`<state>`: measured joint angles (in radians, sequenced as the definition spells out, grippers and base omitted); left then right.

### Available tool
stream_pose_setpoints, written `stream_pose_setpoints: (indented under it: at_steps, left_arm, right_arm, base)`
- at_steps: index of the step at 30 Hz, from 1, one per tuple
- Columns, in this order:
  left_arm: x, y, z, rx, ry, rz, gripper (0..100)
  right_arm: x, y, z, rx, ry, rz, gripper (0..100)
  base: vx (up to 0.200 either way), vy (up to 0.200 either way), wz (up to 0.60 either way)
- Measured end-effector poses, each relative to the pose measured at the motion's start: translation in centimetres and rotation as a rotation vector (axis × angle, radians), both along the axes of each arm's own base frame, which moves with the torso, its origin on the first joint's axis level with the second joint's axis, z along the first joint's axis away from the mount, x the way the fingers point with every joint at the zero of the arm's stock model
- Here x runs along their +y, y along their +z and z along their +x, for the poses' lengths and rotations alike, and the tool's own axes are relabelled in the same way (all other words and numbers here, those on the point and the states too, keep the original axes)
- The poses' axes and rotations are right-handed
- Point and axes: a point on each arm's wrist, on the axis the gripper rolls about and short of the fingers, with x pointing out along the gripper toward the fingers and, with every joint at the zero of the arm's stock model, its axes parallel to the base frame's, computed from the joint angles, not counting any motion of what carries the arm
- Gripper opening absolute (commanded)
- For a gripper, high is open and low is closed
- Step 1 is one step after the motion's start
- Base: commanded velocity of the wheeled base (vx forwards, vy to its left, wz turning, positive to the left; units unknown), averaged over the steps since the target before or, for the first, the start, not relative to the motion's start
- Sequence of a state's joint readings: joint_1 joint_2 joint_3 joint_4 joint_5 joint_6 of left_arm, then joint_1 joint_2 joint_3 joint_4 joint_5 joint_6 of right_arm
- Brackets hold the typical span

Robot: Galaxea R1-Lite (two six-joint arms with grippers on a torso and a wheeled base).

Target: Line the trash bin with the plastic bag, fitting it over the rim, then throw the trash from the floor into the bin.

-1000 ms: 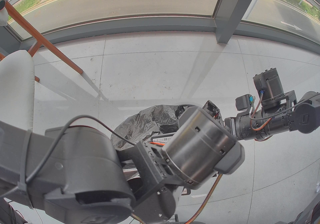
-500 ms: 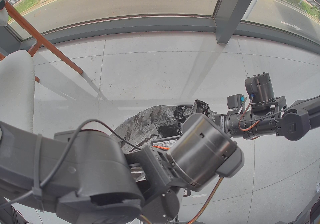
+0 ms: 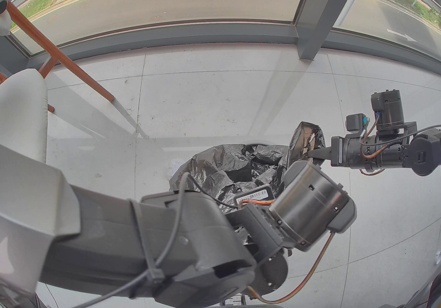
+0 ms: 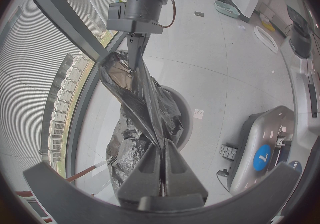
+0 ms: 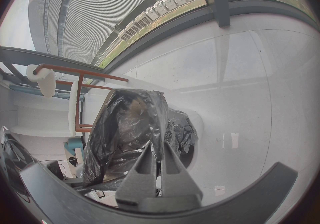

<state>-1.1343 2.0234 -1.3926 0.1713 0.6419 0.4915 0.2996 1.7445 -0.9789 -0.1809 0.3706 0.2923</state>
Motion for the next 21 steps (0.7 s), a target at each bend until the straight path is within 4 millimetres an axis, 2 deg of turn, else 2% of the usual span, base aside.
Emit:
stream_pose_setpoints:
  at_steps: [13, 14, 18, 21]
  left_arm:
    - [-5.2, -3.2, -0.3, 0.025, -0.023, -0.033, 0]
    - [-5.4, -3.5, -0.3, 0.029, -0.026, -0.029, 100]
    - [-5.8, -4.6, -0.4, 0.051, -0.027, 0.002, 100]
    - [-5.9, -4.9, -0.3, 0.069, 0.015, -0.045, 100]
  right_arm:
    - [-3.3, -3.7, -2.8, 0.133, -0.066, -0.042, 0]
    - [-3.5, -3.8, -2.9, 0.136, -0.073, -0.043, 0]
    - [-3.9, -3.8, -2.9, 0.096, -0.086, -0.034, 0]
    - [-4.1, -4.0, -2.9, 0.07, -0.092, -0.028, 0]
  base:
    - [0.0, 0.0, 0.0]
    - [0.0, 0.0, 0.0]
    - [0.0, 0.0, 0.0]
    - [0.0, 0.0, 0.0]
